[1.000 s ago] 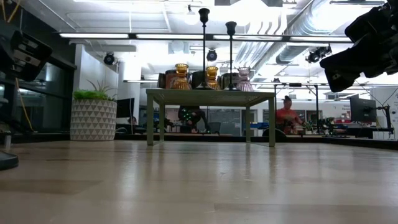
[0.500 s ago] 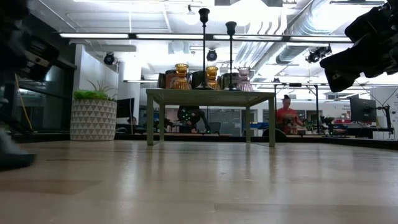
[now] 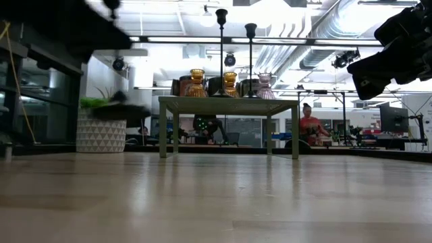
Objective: Pick & Place candle stick holders
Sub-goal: Put the black candle holder on the shelf
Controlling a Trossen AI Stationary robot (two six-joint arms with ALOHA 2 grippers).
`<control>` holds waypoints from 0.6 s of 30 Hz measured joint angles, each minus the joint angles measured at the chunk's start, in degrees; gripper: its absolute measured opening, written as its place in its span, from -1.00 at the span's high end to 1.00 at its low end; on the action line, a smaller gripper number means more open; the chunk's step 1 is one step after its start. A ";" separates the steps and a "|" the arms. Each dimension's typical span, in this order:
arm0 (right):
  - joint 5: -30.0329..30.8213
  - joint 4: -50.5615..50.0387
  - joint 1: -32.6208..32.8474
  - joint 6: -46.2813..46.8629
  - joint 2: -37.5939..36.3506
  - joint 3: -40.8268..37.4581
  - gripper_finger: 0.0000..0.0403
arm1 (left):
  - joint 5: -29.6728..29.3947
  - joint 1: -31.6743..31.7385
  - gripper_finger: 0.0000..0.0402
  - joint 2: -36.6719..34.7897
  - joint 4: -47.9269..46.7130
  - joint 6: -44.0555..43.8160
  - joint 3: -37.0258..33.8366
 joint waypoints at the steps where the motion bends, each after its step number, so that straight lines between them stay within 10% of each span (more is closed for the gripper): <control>1: -0.02 0.00 0.01 0.00 0.00 -0.01 0.98 | -1.03 1.06 0.96 0.00 -0.36 0.02 0.73; 18: -0.02 0.00 0.02 0.00 0.00 0.00 0.98 | -4.16 25.47 0.97 -0.02 -37.12 -3.70 29.25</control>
